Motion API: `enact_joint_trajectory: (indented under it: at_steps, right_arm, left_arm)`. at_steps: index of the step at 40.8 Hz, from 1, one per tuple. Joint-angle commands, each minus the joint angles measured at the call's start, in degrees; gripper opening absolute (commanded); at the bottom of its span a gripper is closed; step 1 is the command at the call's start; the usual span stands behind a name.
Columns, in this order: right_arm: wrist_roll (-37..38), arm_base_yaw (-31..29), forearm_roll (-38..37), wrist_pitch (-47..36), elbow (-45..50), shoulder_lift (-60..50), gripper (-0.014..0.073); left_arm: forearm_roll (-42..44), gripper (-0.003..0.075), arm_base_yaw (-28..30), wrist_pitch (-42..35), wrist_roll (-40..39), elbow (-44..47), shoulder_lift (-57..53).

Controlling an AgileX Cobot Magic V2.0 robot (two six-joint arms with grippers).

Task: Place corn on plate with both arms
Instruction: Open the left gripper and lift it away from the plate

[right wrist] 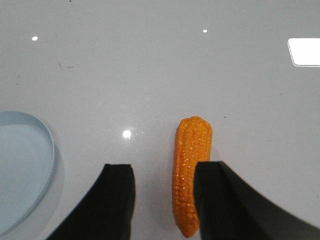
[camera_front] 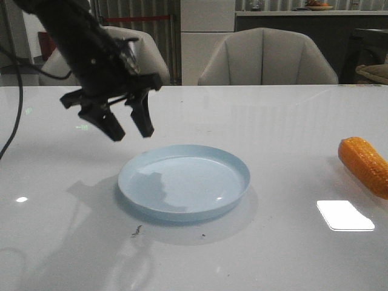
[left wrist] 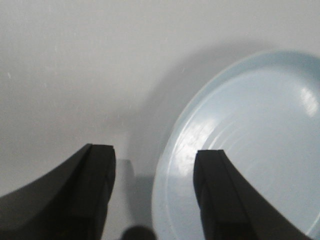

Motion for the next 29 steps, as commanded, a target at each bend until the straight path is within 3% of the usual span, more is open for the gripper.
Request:
enact_joint_trajectory:
  at_steps: [1, 10, 14, 21, 29]
  right_arm:
    - [-0.21, -0.11, -0.59, -4.74, -2.04, -0.48, 0.0404]
    - [-0.21, -0.11, -0.59, -5.62, -2.04, -0.48, 0.0404]
    - [-0.21, -0.11, -0.59, -5.57, -2.04, -0.48, 0.0404]
    - [-0.21, -0.11, -0.59, -5.57, -2.04, -0.48, 0.0404]
    - [-0.21, -0.11, -0.59, -5.57, -2.04, -0.48, 0.0404]
  left_arm:
    - [-0.8, 0.0431, 1.18, 2.23, 0.36, -8.85, -3.57]
    - [3.29, 0.0431, 4.15, 3.07, 0.36, -25.78, -3.68]
    - [8.92, 0.0431, 5.32, 3.3, 0.36, -31.1, -4.74]
    - [16.36, 0.0431, 8.34, 6.12, 0.25, -32.63, -8.76]
    - [17.42, 0.0431, 12.87, 4.75, 0.25, -31.12, -11.48]
